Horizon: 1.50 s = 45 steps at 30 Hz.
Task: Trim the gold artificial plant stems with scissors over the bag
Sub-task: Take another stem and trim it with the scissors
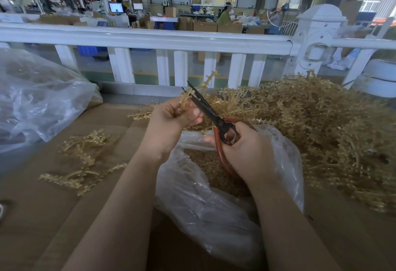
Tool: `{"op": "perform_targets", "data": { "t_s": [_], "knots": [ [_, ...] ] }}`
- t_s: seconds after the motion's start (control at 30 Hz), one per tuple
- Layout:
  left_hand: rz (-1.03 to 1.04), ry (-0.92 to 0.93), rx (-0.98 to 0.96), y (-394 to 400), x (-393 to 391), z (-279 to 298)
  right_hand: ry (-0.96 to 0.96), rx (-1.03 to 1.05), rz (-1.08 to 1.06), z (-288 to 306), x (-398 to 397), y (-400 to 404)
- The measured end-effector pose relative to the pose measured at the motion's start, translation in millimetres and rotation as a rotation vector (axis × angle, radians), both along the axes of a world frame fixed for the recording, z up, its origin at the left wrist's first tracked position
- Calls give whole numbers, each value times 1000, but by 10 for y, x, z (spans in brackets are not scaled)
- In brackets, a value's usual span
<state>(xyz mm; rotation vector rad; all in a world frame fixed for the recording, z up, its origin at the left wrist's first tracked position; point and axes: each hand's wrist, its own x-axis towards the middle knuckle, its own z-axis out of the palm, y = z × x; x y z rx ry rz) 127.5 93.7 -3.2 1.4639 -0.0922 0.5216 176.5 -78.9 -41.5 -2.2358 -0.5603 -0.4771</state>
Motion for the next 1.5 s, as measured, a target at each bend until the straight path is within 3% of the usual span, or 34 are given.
{"op": "perform_targets", "data": {
  "t_s": [0.1, 0.23, 0.6, 0.9, 1.17, 1.5],
  "knots": [
    [-40, 45, -72, 8, -5, 17, -41, -1, -8, -15, 7, 2],
    [-62, 110, -306, 36, -7, 10, -65, -26, 14, -19, 4, 15],
    [-67, 142, -350, 62, 16, -3, -59, 7, 47, -5, 13, 15],
    [-83, 164, -256, 34, 3, 0, -94, -66, 25, 53, -36, 13],
    [-25, 56, -28, 4, 0, -9, -41, -75, -9, 43, -21, -5],
    [95, -32, -42, 0, 19, -30, -36, -93, -1, 71, -48, 6]
  ]
}}
